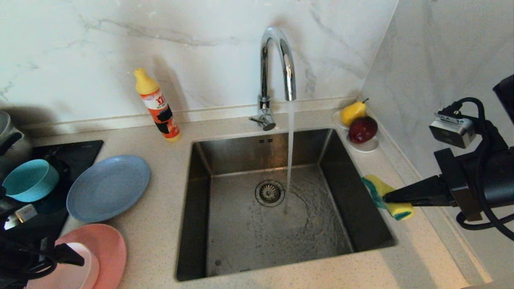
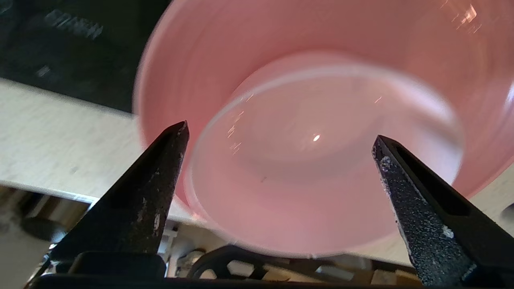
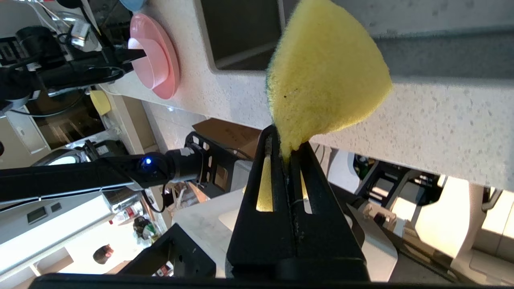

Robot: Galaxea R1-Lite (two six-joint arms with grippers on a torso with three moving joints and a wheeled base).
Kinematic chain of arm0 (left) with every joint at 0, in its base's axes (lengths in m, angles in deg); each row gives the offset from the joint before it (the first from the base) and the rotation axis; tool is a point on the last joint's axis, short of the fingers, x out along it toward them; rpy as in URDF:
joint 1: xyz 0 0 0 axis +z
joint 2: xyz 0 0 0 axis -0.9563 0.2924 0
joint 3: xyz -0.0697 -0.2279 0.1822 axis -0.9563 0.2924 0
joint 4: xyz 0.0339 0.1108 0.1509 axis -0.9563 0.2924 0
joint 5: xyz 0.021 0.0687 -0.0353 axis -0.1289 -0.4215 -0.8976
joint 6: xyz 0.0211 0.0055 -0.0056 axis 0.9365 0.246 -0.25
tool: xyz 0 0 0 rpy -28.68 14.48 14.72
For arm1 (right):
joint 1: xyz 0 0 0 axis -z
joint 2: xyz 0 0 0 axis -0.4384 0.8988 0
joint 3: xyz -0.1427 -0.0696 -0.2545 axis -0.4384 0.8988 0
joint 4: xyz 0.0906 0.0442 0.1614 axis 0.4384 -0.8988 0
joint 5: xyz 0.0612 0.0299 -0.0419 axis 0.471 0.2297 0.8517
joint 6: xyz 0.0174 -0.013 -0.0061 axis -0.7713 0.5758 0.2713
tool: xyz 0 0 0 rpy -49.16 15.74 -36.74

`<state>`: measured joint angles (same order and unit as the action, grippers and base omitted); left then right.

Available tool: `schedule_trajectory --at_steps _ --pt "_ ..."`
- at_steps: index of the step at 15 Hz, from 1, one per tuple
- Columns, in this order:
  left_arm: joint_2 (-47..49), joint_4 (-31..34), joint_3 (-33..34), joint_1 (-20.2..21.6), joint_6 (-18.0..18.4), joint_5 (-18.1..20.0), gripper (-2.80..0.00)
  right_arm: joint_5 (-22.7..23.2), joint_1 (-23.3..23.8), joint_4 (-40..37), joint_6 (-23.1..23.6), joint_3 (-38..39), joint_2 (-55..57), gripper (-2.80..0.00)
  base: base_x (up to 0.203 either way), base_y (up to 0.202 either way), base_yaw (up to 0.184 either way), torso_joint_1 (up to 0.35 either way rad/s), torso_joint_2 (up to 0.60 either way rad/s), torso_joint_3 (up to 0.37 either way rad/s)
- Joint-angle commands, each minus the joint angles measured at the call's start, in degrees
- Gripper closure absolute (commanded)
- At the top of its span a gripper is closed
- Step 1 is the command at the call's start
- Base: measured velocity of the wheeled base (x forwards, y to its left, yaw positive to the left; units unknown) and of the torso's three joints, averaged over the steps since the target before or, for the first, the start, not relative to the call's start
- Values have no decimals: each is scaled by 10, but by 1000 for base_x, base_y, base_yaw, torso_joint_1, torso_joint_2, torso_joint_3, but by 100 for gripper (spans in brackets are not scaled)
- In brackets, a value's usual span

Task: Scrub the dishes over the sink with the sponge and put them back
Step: Wash the bowl

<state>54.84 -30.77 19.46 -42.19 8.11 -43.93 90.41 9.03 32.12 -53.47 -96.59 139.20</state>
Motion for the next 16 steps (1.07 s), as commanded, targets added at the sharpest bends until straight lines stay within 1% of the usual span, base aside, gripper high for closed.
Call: schedule_trajectory --at_steps 1,5,11,12,13,15,16 --pt "17 -8 1 -18 -10 0 -280 3 0 2 -2 0 4 0 0 0 0 0 0 0" --pt "38 -29 0 -21 -16 -5 -280 3 1 2 -2 7 2 0 0 0 0 0 0 0" --pt "55 -31 -5 -21 -16 -7 -280 3 0 2 -3 -2 7 0 0 0 0 0 0 0" --pt "57 -31 -6 -20 -16 -10 -280 3 0 2 -3 -4 9 0 0 0 0 0 0 0" --pt "58 -36 -9 -20 -16 -21 -280 3 0 1 -3 -9 10 0 0 0 0 0 0 0" --pt "60 -56 -8 -16 -16 -32 -280 3 0 1 -4 -10 14 0 0 0 0 0 0 0" --pt "60 -56 -7 -16 -16 -32 -31 3 0 1 -4 -12 15 0 0 0 0 0 0 0"
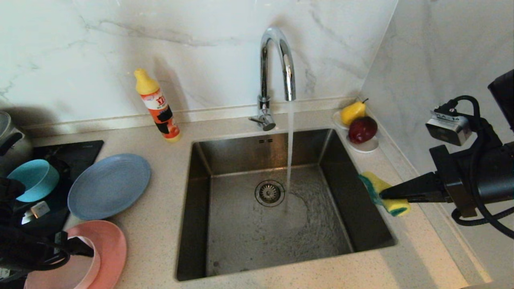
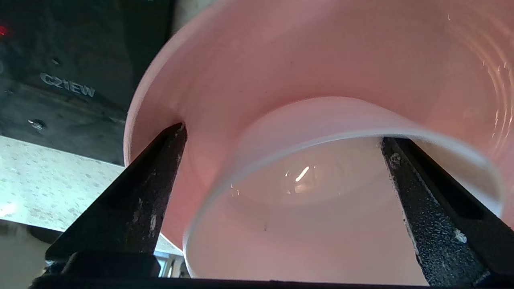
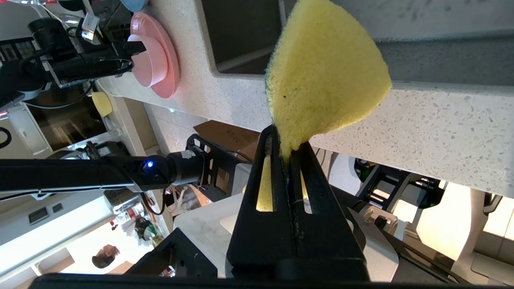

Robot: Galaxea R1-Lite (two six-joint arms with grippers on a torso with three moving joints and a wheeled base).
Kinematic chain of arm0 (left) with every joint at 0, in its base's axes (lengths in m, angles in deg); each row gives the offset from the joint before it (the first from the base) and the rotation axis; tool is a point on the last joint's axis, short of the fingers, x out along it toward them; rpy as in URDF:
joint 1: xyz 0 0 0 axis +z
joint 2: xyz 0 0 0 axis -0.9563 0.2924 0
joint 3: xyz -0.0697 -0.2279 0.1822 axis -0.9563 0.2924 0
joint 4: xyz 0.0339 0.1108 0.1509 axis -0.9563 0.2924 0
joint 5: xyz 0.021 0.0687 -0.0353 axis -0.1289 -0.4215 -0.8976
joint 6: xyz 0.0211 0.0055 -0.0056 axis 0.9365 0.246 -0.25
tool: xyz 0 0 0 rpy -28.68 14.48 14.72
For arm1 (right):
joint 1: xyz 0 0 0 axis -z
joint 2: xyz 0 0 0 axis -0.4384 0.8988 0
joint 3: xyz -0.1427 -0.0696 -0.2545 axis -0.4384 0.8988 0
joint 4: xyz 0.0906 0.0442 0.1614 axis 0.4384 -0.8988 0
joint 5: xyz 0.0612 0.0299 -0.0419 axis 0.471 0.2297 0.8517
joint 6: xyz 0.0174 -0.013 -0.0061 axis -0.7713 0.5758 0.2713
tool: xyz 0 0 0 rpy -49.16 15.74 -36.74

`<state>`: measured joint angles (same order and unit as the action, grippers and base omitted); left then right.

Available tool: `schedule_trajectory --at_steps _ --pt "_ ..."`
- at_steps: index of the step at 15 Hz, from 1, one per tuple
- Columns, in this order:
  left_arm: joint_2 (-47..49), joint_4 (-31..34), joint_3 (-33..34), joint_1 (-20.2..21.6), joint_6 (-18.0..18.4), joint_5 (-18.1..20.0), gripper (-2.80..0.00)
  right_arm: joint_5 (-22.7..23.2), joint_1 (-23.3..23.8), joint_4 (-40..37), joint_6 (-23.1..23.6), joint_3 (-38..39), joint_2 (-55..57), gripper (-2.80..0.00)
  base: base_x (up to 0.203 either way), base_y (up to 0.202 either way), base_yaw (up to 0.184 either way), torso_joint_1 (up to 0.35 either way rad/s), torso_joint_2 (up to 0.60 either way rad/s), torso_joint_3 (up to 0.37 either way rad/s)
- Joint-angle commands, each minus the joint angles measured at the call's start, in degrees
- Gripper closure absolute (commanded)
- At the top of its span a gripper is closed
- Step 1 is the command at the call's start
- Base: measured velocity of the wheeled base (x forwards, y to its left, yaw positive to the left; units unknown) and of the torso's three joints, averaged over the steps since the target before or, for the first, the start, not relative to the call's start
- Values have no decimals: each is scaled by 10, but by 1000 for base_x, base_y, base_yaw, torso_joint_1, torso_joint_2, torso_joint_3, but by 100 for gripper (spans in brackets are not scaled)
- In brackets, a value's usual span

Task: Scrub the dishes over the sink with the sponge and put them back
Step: Wash the bowl

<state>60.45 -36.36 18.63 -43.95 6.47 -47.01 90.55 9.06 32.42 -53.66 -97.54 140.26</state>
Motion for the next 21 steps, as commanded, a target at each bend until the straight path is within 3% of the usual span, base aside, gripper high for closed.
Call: schedule_trajectory --at_steps 1,12,17,21 --pt "4 0 2 1 0 -1 0 2 0 -1 -2 -4 5 0 0 0 0 0 0 0" --pt "8 0 6 1 0 -1 0 2 0 -5 -3 -9 8 0 0 0 0 0 0 0" --pt "-5 2 -9 25 -2 -1 0 2 -2 -9 -4 -8 -2 0 0 0 0 0 0 0" --pt "-74 18 -69 44 -41 -2 0 2 -6 -9 -5 0 -6 0 0 0 0 0 0 0"
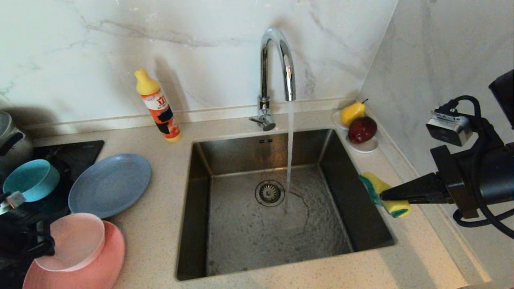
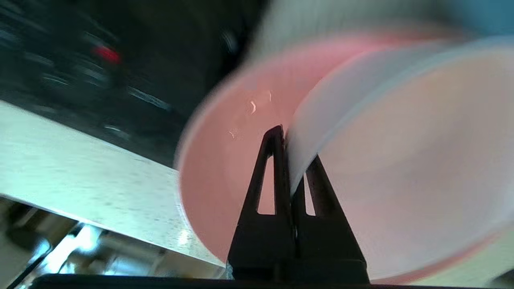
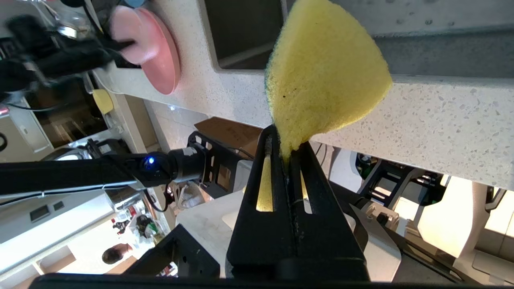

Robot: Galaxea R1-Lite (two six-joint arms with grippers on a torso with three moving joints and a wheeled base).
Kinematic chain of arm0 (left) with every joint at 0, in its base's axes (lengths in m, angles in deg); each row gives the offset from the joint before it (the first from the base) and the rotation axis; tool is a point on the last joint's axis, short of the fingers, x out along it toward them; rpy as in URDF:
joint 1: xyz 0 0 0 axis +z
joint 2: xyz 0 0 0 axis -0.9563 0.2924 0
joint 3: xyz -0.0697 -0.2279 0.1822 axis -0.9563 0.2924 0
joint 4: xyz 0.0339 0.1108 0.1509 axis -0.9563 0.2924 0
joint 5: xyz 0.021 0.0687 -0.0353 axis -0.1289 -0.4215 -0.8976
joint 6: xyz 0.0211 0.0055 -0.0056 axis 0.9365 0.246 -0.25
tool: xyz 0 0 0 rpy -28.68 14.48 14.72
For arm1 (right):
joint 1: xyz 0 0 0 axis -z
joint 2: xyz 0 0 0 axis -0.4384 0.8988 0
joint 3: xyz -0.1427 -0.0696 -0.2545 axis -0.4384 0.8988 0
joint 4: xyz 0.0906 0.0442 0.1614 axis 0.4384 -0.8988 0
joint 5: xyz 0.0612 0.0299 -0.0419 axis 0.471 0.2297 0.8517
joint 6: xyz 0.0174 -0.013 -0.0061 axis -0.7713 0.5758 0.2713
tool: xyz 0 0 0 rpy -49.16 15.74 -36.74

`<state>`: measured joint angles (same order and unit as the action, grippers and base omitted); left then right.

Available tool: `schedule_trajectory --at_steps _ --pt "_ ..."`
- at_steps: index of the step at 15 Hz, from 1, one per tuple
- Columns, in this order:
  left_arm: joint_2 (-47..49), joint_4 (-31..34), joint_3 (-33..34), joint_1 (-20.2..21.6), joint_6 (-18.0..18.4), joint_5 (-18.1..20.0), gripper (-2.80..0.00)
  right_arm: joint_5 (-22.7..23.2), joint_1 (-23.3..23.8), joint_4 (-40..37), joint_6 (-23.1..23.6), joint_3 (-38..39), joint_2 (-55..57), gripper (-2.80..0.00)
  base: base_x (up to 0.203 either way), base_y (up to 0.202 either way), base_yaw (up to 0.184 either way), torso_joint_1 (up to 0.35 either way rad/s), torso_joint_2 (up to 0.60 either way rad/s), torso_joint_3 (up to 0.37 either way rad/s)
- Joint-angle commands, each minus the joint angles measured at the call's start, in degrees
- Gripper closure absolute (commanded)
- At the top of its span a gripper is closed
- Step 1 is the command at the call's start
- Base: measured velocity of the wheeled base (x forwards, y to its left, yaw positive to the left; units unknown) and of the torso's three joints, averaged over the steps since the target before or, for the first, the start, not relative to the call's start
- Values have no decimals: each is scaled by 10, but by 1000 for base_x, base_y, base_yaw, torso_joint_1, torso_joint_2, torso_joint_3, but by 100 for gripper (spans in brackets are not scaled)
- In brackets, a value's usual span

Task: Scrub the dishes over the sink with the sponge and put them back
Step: Wash the bowl

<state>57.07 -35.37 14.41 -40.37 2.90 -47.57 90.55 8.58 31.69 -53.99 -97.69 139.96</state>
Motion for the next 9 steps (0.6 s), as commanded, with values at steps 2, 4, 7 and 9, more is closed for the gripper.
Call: schedule_trajectory --at_steps 2,4,7,9 --pt "-80 59 -76 12 -10 8 0 1 -1 -2 -2 1 -2 0 0 0 0 0 0 0" --pt "-111 93 -115 12 -19 15 0 0 -2 -2 -1 2 -9 0 0 0 0 0 0 0" --pt "-149 117 -149 12 -39 56 0 0 -1 -2 0 3 -9 0 0 0 0 0 0 0" --pt "-175 149 -187 11 -39 85 0 0 -1 -1 2 6 -9 0 0 0 0 0 0 0"
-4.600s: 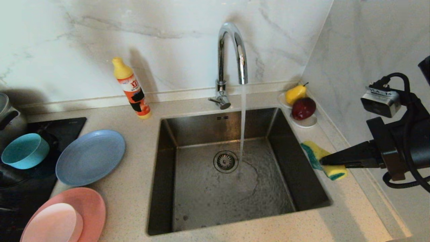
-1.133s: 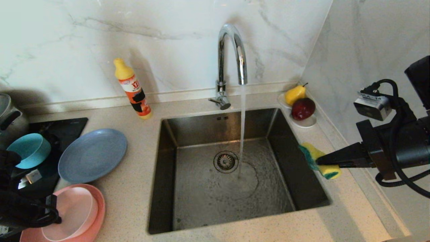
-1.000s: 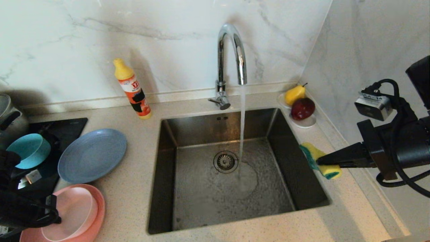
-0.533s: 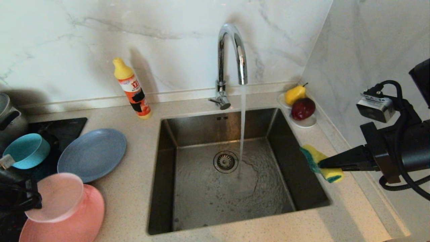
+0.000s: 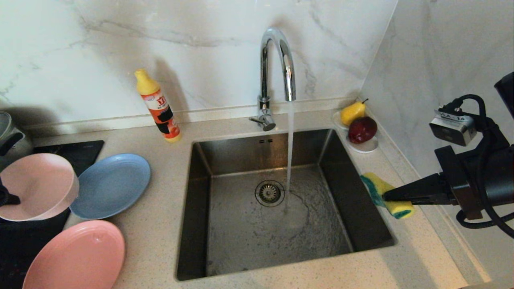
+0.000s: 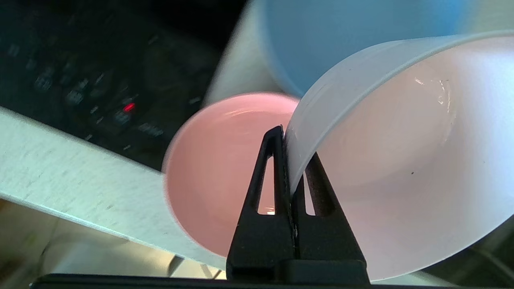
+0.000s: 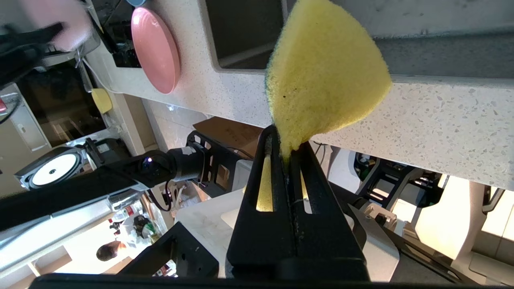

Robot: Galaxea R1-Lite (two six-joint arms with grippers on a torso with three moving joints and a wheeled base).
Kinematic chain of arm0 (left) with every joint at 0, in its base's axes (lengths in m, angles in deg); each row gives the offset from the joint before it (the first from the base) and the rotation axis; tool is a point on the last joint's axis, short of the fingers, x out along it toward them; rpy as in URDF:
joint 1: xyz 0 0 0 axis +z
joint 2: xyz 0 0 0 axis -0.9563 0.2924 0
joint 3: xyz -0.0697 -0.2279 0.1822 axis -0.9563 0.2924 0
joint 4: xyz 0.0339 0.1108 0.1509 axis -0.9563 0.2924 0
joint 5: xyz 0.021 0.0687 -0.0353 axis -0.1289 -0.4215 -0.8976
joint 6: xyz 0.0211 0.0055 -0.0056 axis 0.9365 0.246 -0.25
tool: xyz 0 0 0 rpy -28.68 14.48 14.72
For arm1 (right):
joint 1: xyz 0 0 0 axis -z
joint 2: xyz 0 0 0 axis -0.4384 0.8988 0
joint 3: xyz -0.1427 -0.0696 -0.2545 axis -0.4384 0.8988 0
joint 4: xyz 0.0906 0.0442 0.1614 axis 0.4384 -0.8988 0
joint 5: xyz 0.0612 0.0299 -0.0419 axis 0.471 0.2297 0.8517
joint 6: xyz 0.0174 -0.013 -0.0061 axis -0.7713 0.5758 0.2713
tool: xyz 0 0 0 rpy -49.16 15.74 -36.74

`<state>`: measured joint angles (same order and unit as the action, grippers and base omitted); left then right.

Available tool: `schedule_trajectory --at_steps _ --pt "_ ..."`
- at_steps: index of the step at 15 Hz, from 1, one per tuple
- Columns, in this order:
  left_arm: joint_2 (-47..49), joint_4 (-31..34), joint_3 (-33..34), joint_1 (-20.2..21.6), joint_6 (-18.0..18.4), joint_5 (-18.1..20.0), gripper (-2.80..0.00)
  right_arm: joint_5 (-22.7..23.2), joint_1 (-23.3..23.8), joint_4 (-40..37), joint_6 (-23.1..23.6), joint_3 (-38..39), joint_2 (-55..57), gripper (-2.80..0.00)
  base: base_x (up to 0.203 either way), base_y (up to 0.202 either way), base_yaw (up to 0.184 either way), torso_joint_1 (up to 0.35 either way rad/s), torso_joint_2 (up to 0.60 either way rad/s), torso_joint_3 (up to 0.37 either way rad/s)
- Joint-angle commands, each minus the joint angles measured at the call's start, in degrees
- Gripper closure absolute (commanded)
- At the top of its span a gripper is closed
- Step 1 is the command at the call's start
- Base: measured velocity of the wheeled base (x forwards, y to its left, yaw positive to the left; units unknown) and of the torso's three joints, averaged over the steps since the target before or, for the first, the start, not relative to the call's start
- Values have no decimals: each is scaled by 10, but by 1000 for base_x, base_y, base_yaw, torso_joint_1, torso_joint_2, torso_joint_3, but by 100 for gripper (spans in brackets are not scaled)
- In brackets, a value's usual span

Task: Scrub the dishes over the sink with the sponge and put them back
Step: Wash the bowl

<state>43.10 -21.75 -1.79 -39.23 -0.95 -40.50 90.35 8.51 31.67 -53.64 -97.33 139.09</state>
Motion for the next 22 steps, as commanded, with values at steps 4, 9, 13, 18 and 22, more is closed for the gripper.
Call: schedule_trajectory --at_steps 4,9,13,18,22 --pt "-54 12 -49 -68 -12 55 0 4 0 -2 -2 2 -14 0 0 0 0 0 0 0" --pt "9 -13 -79 -270 -29 -19 0 6 -2 -2 -4 2 -55 0 0 0 0 0 0 0" --pt "71 -16 -115 -416 -98 -64 0 6 -2 0 -7 2 -75 0 0 0 0 0 0 0" --pt "190 -16 -171 -563 -170 -146 0 8 -2 -1 -8 28 -117 0 0 0 0 0 0 0" --pt "302 -16 -268 -634 -239 -173 0 6 -1 -13 -8 21 -131 0 0 0 0 0 0 0"
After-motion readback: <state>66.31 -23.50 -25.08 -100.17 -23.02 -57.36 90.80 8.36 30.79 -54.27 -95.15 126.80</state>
